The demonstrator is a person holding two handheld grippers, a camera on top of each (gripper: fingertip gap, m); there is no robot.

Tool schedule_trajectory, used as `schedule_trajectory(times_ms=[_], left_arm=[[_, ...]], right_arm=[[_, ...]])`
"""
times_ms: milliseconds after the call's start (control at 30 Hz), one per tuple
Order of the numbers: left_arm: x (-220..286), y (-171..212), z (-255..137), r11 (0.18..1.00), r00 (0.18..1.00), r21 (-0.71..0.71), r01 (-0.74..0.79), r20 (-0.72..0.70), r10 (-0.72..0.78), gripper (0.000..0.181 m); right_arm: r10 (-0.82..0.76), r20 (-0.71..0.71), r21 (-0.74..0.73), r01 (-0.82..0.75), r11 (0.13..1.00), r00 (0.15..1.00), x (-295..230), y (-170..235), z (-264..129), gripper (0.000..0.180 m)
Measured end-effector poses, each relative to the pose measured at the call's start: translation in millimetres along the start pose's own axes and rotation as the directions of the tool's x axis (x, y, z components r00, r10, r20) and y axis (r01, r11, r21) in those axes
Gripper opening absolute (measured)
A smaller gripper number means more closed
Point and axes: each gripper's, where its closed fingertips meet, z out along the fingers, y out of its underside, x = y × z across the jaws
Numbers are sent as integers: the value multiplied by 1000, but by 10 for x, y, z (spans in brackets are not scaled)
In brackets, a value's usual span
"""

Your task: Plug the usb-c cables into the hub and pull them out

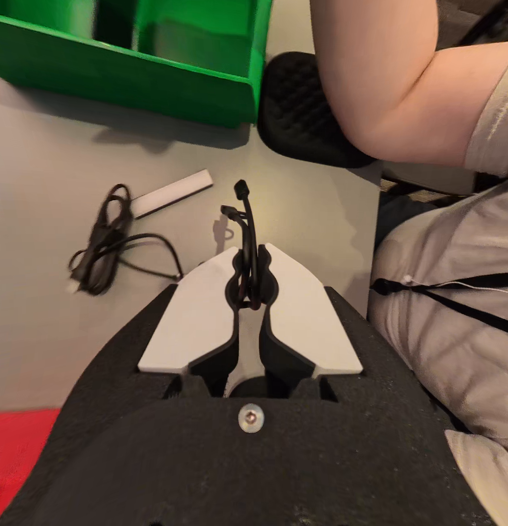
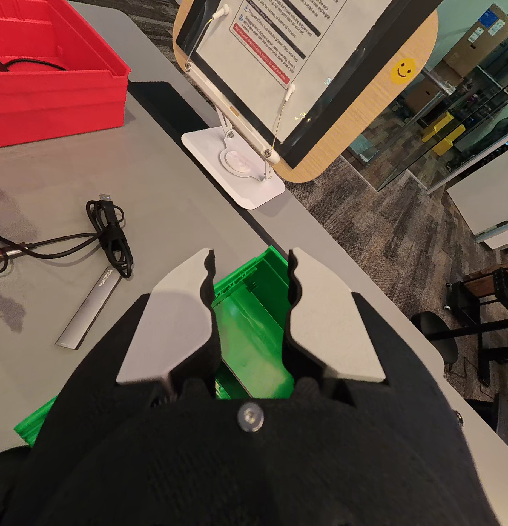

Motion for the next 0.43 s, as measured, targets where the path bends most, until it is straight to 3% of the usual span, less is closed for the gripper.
schedule_trajectory(times_ms=[167,300,433], left_arm=[[-86,-13,518,993,970,-75,88,-222,-103,10],[-117,-86,655,983,922,-57,176,-339,-185,9],[-342,-17,666,969,932,-62,238,-268,-246,10]], right_arm=[[14,1,6,-14,1000,1000,20,19,-16,50],[16,9,5,-16,1000,1000,10,30,-5,50],[4,34,-11,-4,1000,999,-60,23,56,50]])
